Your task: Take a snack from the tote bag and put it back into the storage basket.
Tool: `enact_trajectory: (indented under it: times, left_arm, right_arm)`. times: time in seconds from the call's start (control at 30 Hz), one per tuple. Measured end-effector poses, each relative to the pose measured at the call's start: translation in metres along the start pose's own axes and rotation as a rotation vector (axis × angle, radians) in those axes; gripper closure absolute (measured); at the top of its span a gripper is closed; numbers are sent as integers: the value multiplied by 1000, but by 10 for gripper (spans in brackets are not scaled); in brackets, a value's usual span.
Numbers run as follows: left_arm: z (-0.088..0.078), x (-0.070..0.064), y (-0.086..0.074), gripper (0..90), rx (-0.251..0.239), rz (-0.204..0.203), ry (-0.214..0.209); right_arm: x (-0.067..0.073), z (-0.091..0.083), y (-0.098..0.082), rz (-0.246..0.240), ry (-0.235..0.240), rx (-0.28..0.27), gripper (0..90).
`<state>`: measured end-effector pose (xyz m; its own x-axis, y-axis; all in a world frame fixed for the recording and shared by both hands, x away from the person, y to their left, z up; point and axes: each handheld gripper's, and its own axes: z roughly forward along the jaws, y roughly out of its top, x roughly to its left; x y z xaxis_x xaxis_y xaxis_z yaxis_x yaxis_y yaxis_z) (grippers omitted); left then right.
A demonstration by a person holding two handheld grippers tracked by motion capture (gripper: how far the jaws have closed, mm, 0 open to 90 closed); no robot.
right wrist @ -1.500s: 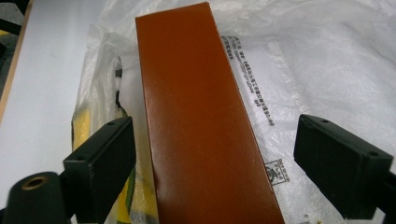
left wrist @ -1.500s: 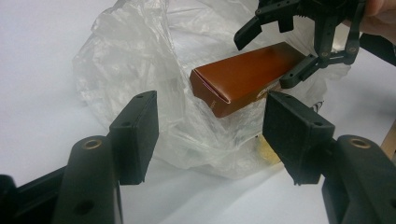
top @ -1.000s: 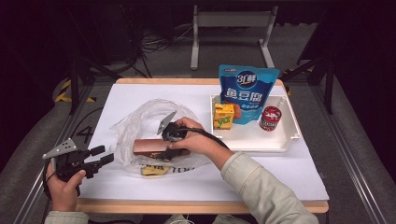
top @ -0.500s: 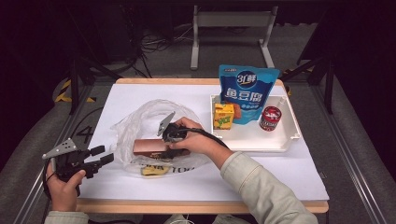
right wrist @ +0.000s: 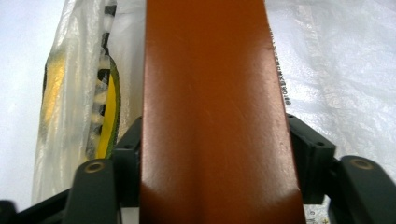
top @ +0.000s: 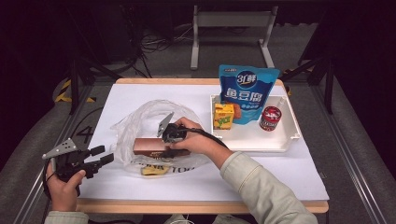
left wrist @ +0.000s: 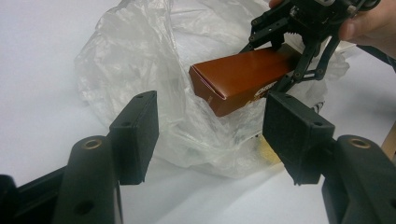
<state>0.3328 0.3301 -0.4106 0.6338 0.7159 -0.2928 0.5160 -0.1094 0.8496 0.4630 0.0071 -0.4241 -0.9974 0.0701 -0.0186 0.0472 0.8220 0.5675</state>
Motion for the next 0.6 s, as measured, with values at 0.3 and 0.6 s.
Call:
enact_trajectory:
  times: [0.3, 0.6]
  left_arm:
    - [0, 0, 0, 369, 1, -1, 0]
    - [0, -1, 0, 369, 1, -1, -1]
  right_arm:
    - [1, -7, 2, 11, -20, -33, 424]
    - [2, -22, 12, 18, -24, -78, 423]
